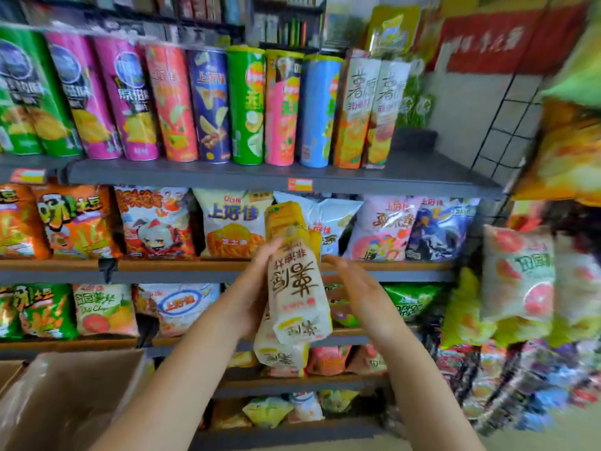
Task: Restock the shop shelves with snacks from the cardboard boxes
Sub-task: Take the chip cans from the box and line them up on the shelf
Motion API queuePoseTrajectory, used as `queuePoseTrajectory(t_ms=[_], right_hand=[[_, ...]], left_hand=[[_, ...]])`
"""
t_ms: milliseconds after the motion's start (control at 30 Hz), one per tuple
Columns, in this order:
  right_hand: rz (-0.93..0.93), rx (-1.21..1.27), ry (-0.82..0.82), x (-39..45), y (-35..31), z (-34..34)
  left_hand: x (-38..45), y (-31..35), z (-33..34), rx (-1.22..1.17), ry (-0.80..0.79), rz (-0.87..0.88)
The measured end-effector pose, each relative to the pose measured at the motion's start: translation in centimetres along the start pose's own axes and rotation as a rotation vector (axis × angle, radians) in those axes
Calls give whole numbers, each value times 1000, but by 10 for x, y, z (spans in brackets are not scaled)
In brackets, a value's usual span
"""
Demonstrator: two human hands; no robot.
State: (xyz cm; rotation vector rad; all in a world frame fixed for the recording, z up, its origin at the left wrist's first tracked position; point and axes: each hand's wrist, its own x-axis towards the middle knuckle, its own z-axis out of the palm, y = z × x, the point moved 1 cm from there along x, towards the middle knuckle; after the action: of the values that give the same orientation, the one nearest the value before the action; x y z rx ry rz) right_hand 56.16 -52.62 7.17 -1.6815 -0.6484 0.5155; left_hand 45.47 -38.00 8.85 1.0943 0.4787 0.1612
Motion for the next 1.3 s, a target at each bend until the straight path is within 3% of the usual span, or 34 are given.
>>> queuePoseTrajectory(t_ms=[100,167,300,433,567,667,733,833,1033,1300], right_hand=[[-521,-730,185,17,-14,-38],[-673,-979,239,33,-28,-50],[-807,-1034,424,51,-57,-69],[-872,-1058,438,71,-62,-102],[-811,-911,428,88,-69,-140],[-831,-731,371,99,-78,-167],[-869,-626,325,109,-82,-186],[-810,-429,316,124,-88,-211],[-725,-190,388,168,-95,-251],[-584,42,279,219,-93,-278]], left_hand=[[23,25,25,-76,-99,68],[42,44,44,-64,-177,86],[80,78,79,58,-302,116],[95,104,106,123,-355,243],[114,119,132,233,-430,245],[120,131,151,210,-606,200],[153,129,149,164,-534,151],[175,128,175,372,-269,243],[202,130,247,409,-263,433],[235,122,280,658,89,557]])
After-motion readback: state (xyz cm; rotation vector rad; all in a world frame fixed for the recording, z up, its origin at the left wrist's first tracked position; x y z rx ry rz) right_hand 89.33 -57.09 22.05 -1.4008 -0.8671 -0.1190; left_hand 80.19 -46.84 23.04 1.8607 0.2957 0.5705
